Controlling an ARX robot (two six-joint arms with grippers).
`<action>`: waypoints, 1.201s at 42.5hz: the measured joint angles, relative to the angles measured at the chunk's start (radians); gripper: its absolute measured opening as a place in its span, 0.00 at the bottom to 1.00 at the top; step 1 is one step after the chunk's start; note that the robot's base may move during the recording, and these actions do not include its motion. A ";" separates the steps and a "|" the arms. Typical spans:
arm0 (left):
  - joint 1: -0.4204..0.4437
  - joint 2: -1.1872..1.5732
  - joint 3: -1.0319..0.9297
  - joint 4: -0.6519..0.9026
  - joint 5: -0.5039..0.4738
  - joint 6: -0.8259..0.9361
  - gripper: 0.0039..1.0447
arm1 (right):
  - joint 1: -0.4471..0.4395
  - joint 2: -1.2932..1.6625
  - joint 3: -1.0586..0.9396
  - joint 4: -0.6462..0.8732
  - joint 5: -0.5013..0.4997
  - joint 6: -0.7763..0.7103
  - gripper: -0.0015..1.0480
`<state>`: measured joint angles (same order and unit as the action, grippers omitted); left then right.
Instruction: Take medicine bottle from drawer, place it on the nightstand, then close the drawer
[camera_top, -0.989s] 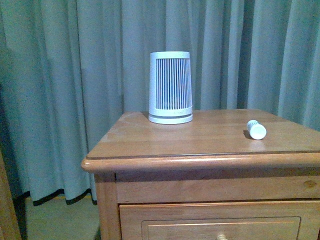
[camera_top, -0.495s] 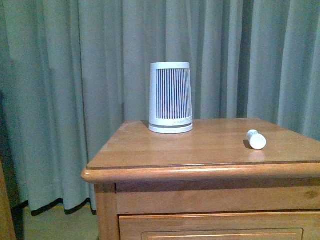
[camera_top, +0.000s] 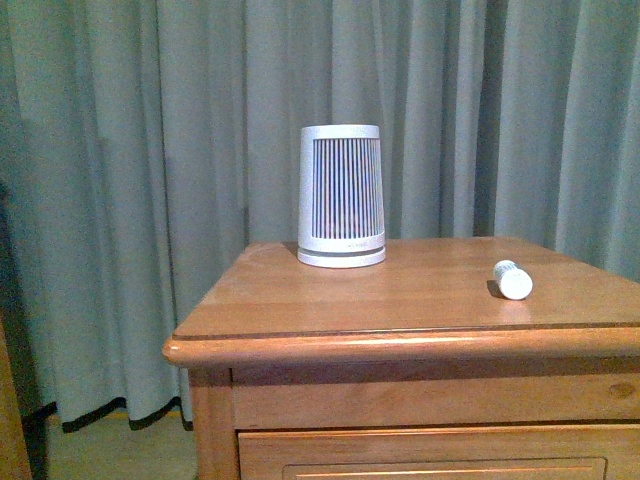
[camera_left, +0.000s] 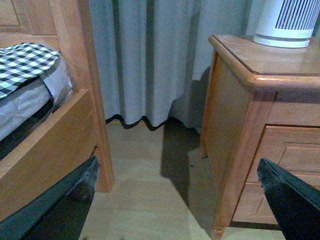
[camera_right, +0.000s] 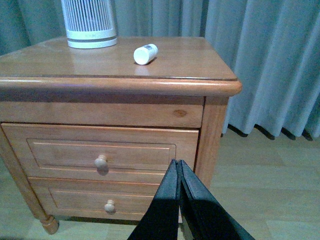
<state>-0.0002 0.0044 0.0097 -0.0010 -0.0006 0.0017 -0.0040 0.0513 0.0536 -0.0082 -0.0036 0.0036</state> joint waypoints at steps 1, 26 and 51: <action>0.000 0.000 0.000 0.000 0.000 0.000 0.94 | 0.000 -0.001 -0.002 0.000 0.000 0.000 0.03; 0.000 0.000 0.000 0.000 0.000 0.000 0.94 | 0.000 -0.045 -0.039 0.004 0.002 -0.001 0.28; 0.000 0.000 0.000 0.000 0.000 0.000 0.94 | 0.000 -0.045 -0.039 0.005 0.001 -0.001 0.93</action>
<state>-0.0002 0.0044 0.0097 -0.0010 -0.0006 0.0017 -0.0036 0.0063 0.0151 -0.0036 -0.0025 0.0029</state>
